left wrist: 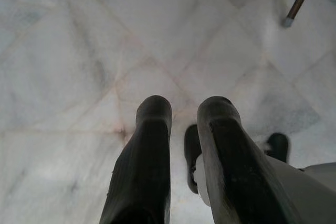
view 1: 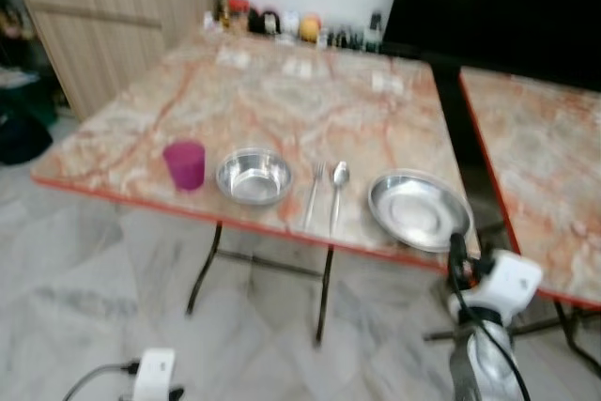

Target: Setting the table

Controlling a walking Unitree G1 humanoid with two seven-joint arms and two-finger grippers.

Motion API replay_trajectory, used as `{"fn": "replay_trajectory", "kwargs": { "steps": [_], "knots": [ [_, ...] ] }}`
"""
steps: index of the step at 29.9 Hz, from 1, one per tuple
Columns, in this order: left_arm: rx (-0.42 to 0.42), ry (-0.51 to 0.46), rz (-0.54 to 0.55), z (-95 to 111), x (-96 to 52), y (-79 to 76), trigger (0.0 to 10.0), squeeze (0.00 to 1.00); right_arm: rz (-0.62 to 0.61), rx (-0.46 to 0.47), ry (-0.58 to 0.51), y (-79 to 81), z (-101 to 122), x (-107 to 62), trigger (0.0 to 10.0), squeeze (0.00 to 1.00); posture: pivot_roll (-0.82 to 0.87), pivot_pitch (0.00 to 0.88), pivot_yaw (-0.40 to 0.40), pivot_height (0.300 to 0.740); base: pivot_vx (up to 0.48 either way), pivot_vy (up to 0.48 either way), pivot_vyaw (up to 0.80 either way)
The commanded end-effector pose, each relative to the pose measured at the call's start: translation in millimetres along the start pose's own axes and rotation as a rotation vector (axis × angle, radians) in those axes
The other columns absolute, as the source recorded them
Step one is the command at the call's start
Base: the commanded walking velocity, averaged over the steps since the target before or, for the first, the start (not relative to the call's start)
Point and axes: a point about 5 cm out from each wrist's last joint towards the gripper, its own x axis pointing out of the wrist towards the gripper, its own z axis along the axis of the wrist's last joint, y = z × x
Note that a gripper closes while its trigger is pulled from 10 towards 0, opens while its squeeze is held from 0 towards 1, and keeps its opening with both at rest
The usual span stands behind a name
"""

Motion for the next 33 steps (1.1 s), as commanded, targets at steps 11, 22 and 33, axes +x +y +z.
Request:
{"fn": "replay_trajectory", "kwargs": {
  "steps": [11, 22, 33],
  "knots": [
    [0.005, 0.011, -0.02, -1.3, 0.4, -4.3, 10.0, 0.0, -0.025, 0.034, 0.01, 0.1, -0.1, 2.6, 10.0, 0.0, 0.16, 0.0, -0.082, 0.74, 0.0, 0.0, 0.0],
    [0.059, -0.009, -0.015, 8.3, 0.5, 9.7, 10.0, 0.0, -0.067, 0.098, 0.01, 11.4, -8.1, 2.8, 10.0, 0.0, 0.19, 0.0, -0.016, 0.74, 0.0, 0.0, 0.0],
    [0.052, -0.029, -0.005, 14.8, 1.3, 13.1, 10.0, 0.0, -0.071, 0.083, -0.039, 8.3, 2.4, 8.2, 10.0, 0.0, 0.18, 0.0, -0.014, 0.74, 0.067, 0.0, 0.0]
  ]
}}
